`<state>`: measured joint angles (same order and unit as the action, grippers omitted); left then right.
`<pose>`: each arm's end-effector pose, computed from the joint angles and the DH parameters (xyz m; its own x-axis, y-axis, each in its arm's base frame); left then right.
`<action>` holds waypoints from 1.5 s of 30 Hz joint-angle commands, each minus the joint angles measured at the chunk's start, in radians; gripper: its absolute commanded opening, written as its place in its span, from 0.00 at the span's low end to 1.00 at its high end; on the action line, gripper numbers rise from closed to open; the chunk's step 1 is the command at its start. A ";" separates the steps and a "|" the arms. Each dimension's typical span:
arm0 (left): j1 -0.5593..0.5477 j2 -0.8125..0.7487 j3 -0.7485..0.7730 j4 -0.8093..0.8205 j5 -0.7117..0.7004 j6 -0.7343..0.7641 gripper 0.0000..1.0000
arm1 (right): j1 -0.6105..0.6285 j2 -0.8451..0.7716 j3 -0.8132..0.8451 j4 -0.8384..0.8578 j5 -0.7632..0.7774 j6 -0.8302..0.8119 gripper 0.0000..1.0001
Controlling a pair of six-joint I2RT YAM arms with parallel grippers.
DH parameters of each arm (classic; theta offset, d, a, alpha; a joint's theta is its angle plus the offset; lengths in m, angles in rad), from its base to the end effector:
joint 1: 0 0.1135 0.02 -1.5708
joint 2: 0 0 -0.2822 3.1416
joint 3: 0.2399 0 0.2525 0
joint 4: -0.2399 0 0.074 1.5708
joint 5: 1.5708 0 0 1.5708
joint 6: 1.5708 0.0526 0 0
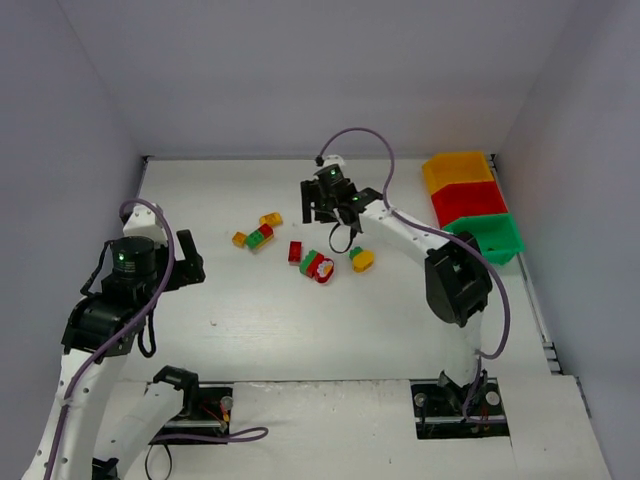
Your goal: Sort the legos into containers by color
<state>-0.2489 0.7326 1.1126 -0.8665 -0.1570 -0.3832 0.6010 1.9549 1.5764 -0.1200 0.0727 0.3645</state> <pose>0.1252 -0.0233 0.3900 -0.4611 -0.2638 -0.8472 -0.0680 0.9625 -0.2627 0.4037 0.2722 0.2798 -0.5507 0.0535 -0.8330 -0.3372 0.8986 0.2807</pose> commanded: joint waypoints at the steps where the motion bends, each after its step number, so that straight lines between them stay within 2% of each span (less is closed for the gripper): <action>1: -0.004 -0.002 0.033 0.011 -0.004 0.004 0.86 | 0.071 0.061 0.082 0.019 0.045 0.051 0.70; 7: -0.004 -0.022 0.035 -0.022 -0.004 0.004 0.86 | 0.181 0.182 0.149 0.019 0.097 0.083 0.70; 17: -0.004 -0.065 0.039 -0.060 -0.006 -0.003 0.86 | 0.227 0.274 0.159 -0.010 0.190 0.116 0.61; 20: -0.004 -0.073 0.038 -0.060 -0.006 -0.003 0.86 | 0.229 0.280 0.149 -0.013 0.194 0.111 0.50; 23: -0.004 -0.071 0.038 -0.060 -0.001 -0.005 0.86 | 0.230 0.274 0.146 -0.015 0.206 0.093 0.32; 24: -0.004 -0.070 0.036 -0.058 0.004 -0.009 0.86 | 0.232 0.269 0.146 -0.015 0.210 0.087 0.19; 27: -0.004 -0.065 0.033 -0.055 0.014 -0.020 0.86 | 0.229 0.253 0.151 -0.015 0.225 0.054 0.00; 31: -0.004 -0.064 0.038 -0.055 0.020 -0.028 0.86 | 0.206 0.175 0.149 -0.015 0.259 0.013 0.00; 35: -0.004 -0.070 0.041 -0.055 0.014 -0.031 0.85 | 0.116 0.060 0.120 -0.013 0.291 -0.059 0.00; 39: -0.004 -0.070 0.030 -0.048 0.016 -0.042 0.86 | -0.050 -0.051 0.050 -0.007 0.323 -0.125 0.00; 40: -0.004 -0.070 0.024 -0.045 0.017 -0.045 0.86 | -0.126 -0.083 0.036 -0.007 0.326 -0.145 0.00; 45: -0.004 -0.056 0.007 -0.016 0.033 -0.062 0.86 | -0.355 -0.151 -0.059 -0.004 0.305 -0.176 0.00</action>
<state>-0.2489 0.6506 1.1126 -0.9409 -0.1349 -0.4213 0.3309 1.8690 1.5639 -0.1234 0.3347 0.2329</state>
